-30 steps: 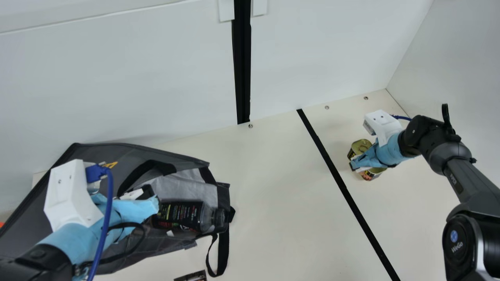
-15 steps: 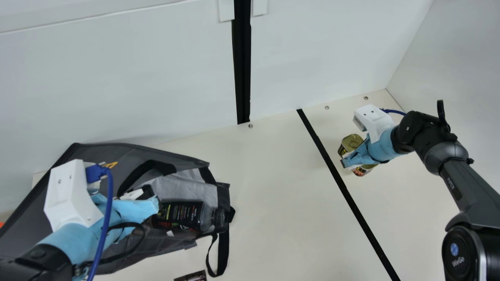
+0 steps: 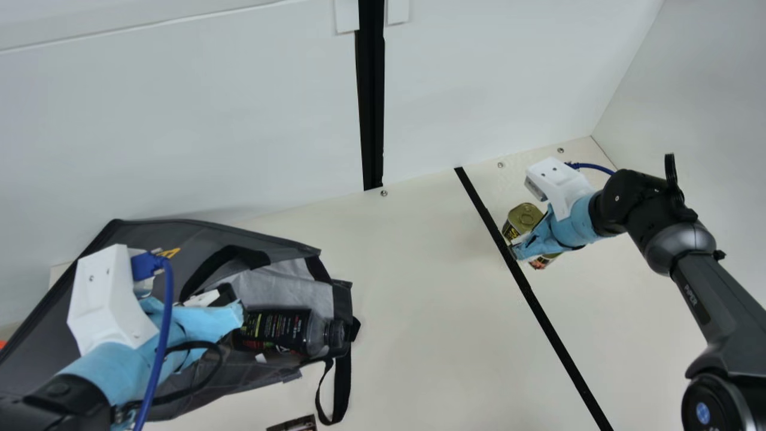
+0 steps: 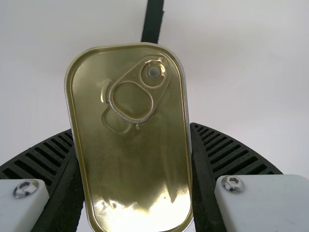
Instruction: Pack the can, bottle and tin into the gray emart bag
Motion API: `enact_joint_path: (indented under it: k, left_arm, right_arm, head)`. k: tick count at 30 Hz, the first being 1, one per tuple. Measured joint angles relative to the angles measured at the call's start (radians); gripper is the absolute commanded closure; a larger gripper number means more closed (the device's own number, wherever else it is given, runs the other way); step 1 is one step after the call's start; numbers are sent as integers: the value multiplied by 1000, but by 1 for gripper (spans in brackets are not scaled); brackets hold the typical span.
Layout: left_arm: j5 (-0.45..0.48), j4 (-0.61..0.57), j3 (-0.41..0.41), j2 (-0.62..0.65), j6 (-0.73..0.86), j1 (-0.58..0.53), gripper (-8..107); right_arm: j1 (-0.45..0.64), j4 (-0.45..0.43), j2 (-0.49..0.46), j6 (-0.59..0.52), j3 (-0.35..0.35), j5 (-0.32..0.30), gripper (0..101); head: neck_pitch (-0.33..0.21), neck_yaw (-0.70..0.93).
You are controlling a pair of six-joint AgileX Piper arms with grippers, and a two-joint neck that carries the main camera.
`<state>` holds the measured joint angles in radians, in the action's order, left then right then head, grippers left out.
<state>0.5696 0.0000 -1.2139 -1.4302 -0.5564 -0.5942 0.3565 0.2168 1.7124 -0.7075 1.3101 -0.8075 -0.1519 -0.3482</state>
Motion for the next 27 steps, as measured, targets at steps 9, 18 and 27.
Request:
enact_joint_path:
  k: [9,18,27]
  left_arm:
    - [0,0,0,0,0,0,89]
    - [0,0,0,0,0,0,89]
    - [0,0,0,0,0,0,89]
  right_arm:
    - [-44,9,-63,-17,-49,-4,101]
    - [-94,10,-127,-21,-102,-7,101]
    - [-149,10,-184,-20,-153,-10,101]
  head:
    - [0,0]
    - [0,0]
    - [0,0]
